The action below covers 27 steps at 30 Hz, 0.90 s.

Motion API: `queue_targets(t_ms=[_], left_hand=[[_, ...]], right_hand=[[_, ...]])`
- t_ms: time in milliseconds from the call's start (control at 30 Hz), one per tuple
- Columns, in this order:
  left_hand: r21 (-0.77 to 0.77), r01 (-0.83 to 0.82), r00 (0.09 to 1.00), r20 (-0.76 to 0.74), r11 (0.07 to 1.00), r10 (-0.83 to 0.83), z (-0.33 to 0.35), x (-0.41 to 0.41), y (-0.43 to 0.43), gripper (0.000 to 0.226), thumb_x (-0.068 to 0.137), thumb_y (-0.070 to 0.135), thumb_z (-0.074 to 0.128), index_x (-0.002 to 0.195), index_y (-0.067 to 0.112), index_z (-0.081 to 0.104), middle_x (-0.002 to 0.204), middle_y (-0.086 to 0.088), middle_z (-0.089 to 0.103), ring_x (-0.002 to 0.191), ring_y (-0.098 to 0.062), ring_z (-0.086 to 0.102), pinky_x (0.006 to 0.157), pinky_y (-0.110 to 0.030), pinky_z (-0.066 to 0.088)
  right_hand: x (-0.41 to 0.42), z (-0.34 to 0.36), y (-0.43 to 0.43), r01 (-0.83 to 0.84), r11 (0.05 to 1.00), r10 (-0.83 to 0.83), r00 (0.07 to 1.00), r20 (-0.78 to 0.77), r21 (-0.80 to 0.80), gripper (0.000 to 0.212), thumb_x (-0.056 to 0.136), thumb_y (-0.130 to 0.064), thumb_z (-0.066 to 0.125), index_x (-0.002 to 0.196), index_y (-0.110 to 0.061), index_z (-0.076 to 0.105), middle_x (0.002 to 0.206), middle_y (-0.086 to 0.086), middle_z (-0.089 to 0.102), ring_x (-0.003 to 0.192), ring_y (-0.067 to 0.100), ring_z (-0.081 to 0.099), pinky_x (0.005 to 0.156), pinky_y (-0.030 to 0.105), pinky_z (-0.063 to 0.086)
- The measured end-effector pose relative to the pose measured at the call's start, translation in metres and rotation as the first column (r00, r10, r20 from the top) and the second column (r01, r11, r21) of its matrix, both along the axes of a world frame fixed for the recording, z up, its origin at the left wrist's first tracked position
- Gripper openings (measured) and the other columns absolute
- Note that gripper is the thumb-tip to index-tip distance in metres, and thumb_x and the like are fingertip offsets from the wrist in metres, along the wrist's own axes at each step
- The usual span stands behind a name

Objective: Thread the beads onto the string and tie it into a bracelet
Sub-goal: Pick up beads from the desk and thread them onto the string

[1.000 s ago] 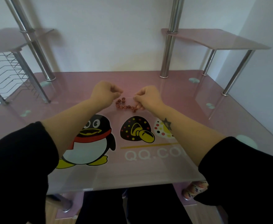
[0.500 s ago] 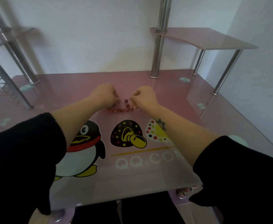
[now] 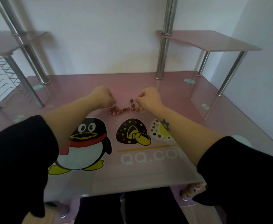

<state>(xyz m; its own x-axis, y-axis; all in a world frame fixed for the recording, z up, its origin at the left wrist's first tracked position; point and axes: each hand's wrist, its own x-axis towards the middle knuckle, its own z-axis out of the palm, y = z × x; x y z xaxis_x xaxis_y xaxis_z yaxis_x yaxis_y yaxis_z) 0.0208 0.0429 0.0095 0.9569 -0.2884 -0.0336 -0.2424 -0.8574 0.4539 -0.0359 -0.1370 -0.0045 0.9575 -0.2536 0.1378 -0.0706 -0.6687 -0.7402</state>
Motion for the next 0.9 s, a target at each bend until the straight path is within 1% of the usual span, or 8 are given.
queue_targets(t_ms=[133,233,467,600,667,733,833,900], left_hand=[[-0.034,-0.015,1.000,0.021,0.999,0.016,0.001,-0.001,0.000,0.016,0.088,0.023,0.068,0.094,0.008,0.072,0.083,-0.003,0.068,0.068,-0.013,0.060,0.078,-0.034,0.052],[-0.022,-0.009,1.000,0.011,1.000,0.009,0.001,-0.002,-0.004,0.020,0.086,0.027,0.070,0.093,0.008,0.073,0.085,-0.003,0.068,0.075,-0.017,0.062,0.077,-0.033,0.051],[0.159,-0.010,0.998,-0.053,0.987,0.019,0.003,0.000,-0.017,0.027,0.077,0.029,0.078,0.082,0.003,0.073,0.084,-0.011,0.071,0.080,-0.025,0.066,0.068,-0.035,0.054],[0.203,0.009,0.997,-0.072,0.979,0.006,0.004,-0.003,-0.021,0.030,0.083,0.028,0.073,0.088,-0.002,0.069,0.087,-0.015,0.068,0.079,-0.027,0.062,0.066,-0.035,0.049],[0.140,-0.007,0.995,-0.093,0.990,0.020,0.002,-0.003,-0.021,0.030,0.088,0.026,0.068,0.096,-0.003,0.067,0.093,-0.016,0.066,0.088,-0.030,0.062,0.074,-0.037,0.051],[-0.049,-0.051,0.991,-0.128,0.997,0.045,0.002,-0.002,-0.020,0.025,0.091,0.021,0.064,0.097,-0.003,0.066,0.096,-0.016,0.065,0.090,-0.029,0.061,0.078,-0.037,0.050],[-0.277,-0.076,0.985,-0.172,0.958,0.028,0.010,-0.004,-0.017,0.010,0.090,0.014,0.065,0.083,0.007,0.062,0.095,-0.013,0.065,0.090,-0.026,0.060,0.079,-0.036,0.051],[-0.366,-0.078,0.980,-0.198,0.927,0.005,0.016,-0.007,-0.017,0.013,0.087,0.011,0.067,0.078,0.012,0.058,0.099,-0.013,0.067,0.096,-0.026,0.062,0.084,-0.037,0.050]], right_hand=[[0.000,0.001,-0.001,0.003,1.000,-0.003,1.000,-0.002,0.002,0.016,0.085,-0.005,0.059,0.077,0.002,0.071,0.060,0.003,0.066,0.051,0.009,0.058,0.063,0.029,0.058],[0.000,-0.001,-0.002,0.013,1.000,-0.013,1.000,0.002,-0.003,0.016,0.084,-0.004,0.058,0.076,0.002,0.071,0.063,0.008,0.068,0.049,0.010,0.058,0.066,0.030,0.058],[0.003,-0.005,-0.003,0.022,1.000,-0.022,1.000,-0.015,0.016,0.015,0.085,-0.003,0.058,0.079,0.004,0.070,0.066,0.010,0.070,0.050,0.009,0.060,0.067,0.034,0.060],[0.004,-0.004,-0.002,0.019,0.999,-0.019,1.000,-0.014,0.034,0.015,0.084,-0.003,0.058,0.080,0.004,0.071,0.063,0.007,0.069,0.046,0.007,0.057,0.063,0.031,0.059],[0.004,-0.003,-0.002,0.017,0.999,-0.016,1.000,-0.016,0.035,0.015,0.084,-0.003,0.058,0.080,0.004,0.070,0.058,0.002,0.065,0.043,0.004,0.056,0.061,0.028,0.057],[0.004,-0.002,-0.001,0.016,0.999,-0.016,1.000,-0.015,0.031,0.016,0.085,-0.004,0.058,0.079,0.002,0.071,0.057,0.001,0.065,0.043,0.004,0.056,0.060,0.028,0.057],[0.003,-0.001,0.002,0.008,1.000,-0.008,1.000,-0.008,0.018,0.016,0.085,-0.004,0.058,0.079,0.002,0.071,0.064,0.008,0.068,0.048,0.009,0.057,0.064,0.032,0.059],[0.003,0.000,0.003,0.013,1.000,-0.012,1.000,-0.008,0.018,0.015,0.086,-0.004,0.058,0.080,0.003,0.071,0.069,0.013,0.070,0.050,0.013,0.058,0.064,0.034,0.059]])
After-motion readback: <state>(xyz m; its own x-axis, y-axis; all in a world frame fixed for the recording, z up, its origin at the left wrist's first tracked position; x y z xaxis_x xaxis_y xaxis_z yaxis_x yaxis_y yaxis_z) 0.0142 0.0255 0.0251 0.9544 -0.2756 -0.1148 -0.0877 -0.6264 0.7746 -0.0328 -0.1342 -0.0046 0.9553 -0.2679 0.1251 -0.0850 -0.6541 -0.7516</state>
